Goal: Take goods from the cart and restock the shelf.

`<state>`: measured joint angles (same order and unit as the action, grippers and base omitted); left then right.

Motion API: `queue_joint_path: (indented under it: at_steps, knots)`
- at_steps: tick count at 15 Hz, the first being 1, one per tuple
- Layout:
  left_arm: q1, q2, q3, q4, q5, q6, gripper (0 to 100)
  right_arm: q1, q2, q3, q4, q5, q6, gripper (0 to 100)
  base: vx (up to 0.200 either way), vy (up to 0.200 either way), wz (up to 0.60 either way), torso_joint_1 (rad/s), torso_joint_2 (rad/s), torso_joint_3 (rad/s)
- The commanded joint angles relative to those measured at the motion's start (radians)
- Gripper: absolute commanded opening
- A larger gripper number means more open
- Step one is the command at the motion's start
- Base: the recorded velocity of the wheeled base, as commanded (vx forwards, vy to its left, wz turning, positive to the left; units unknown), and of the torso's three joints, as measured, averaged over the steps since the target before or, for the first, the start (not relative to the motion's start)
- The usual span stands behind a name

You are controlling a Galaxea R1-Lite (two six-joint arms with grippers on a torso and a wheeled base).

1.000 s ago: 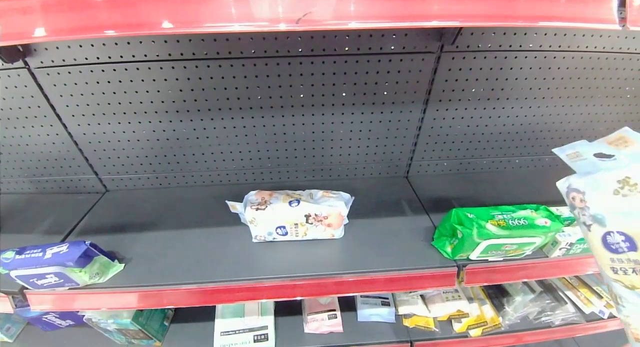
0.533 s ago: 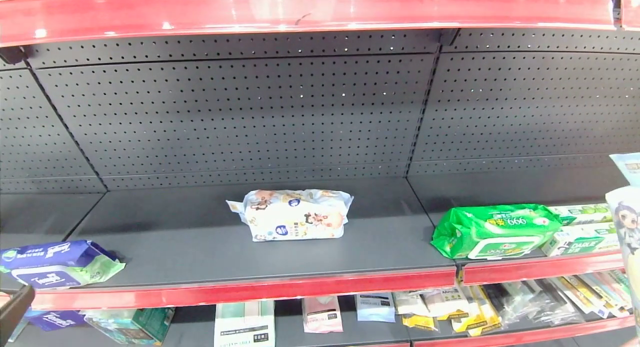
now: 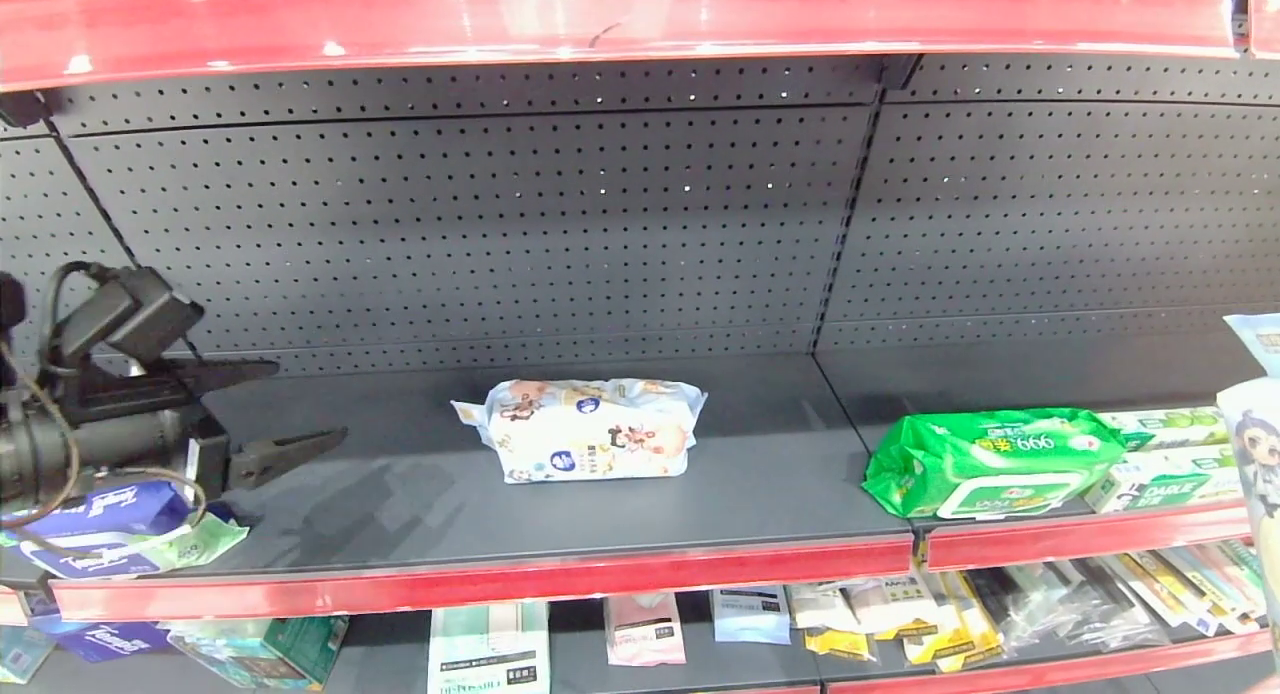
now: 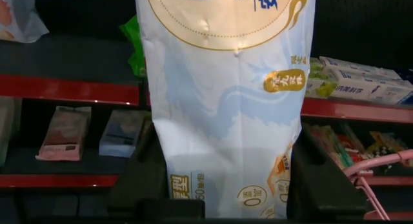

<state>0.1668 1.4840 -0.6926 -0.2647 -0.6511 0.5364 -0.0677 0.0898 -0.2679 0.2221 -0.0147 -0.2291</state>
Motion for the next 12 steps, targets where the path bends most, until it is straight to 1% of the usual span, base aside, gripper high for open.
queue_joint_path:
  at_steps: [1, 2, 3, 4, 6, 7, 9, 10, 11, 12]
  knots:
    - [-0.043, 0.306, -0.157, -0.01, -0.131, 0.148, 100, 0.0, 0.002, 0.004, 0.0, -0.01, -0.001, 0, 0.0, 0.0, 0.0, 0.0, 0.0, 0.0]
    - [-0.056, 0.361, -0.191, -0.011, -0.14, 0.191, 100, 0.0, 0.002, 0.006, 0.002, -0.021, -0.002, 0, 0.0, 0.0, 0.0, 0.0, 0.0, 0.0]
    - [-0.07, 0.403, -0.222, -0.01, -0.151, 0.218, 100, 0.0, 0.002, 0.006, 0.002, -0.022, -0.002, 0, 0.0, 0.0, 0.0, 0.0, 0.0, 0.0]
    - [-0.089, 0.437, -0.251, -0.011, -0.171, 0.221, 100, 0.0, 0.002, 0.006, 0.003, -0.024, -0.006, 0, 0.0, 0.0, 0.0, 0.0, 0.0, 0.0]
    - [-0.121, 0.469, -0.285, -0.011, -0.182, 0.223, 100, 0.0, 0.002, 0.007, 0.005, -0.024, -0.018, 0, 0.0, 0.0, 0.0, 0.0, 0.0, 0.0]
    - [-0.15, 0.499, -0.315, -0.011, -0.203, 0.223, 100, 0.0, 0.002, 0.007, 0.006, -0.024, -0.029, 0, 0.0, 0.0, 0.0, 0.0, 0.0, 0.0]
    - [-0.176, 0.529, -0.347, -0.011, -0.211, 0.221, 100, 0.0, 0.002, 0.007, 0.008, -0.033, -0.03, 0, 0.0, 0.0, 0.0, 0.0, 0.0, 0.0]
    - [-0.201, 0.558, -0.38, -0.011, -0.214, 0.221, 100, 0.0, 0.002, 0.01, 0.008, -0.042, -0.03, 0, 0.0, 0.0, 0.0, 0.0, 0.0, 0.0]
    - [-0.207, 0.57, -0.39, -0.011, -0.216, 0.221, 100, 0.0, 0.002, 0.015, 0.005, -0.042, -0.03, 0, 0.0, 0.0, 0.0, 0.0, 0.0, 0.0]
    - [-0.22, 0.598, -0.436, -0.011, -0.225, 0.221, 100, 0.0, 0.002, 0.016, 0.002, -0.042, -0.03, 0, 0.0, 0.0, 0.0, 0.0, 0.0, 0.0]
